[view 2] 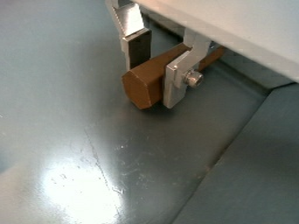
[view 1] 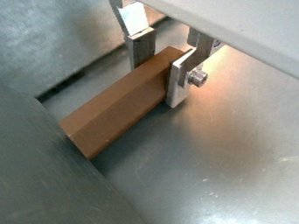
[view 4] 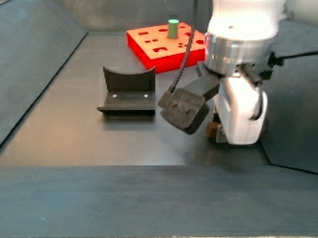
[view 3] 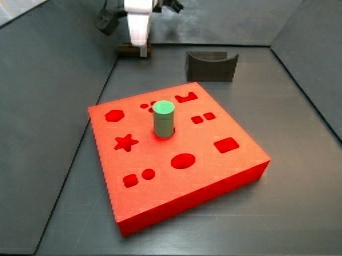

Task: Pick up the hexagon object. Move up. Place the hexagon object on the fixture. Regrasp the hexagon object. Move to above the board. Insert the hexagon object.
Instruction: Move up, then place the hexagon object on the fixture.

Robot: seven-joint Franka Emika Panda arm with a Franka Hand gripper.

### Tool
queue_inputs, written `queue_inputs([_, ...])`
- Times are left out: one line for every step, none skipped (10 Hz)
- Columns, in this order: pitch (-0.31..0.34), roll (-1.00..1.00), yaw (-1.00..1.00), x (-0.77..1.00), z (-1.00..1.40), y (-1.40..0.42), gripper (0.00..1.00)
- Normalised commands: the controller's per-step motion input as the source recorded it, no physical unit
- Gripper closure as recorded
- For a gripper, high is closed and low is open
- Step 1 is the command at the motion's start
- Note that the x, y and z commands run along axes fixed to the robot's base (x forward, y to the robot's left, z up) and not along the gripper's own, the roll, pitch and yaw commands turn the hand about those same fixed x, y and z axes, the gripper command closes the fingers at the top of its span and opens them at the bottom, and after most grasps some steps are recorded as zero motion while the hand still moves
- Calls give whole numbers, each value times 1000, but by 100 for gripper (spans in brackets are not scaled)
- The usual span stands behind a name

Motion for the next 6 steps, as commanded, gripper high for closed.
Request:
queue_inputs([-1,28,-43,5,743,60,100])
queue_inputs([48,33,-48,12,588,34,100])
queue_inputs([67,38,-48,9,503,24,100])
queue_inputs([82,60,-42,-11,283,11,100])
queue_inputs([81,69,-38,-17,198,8,100])
queue_inputs([0,0,0,0,1000,0,100])
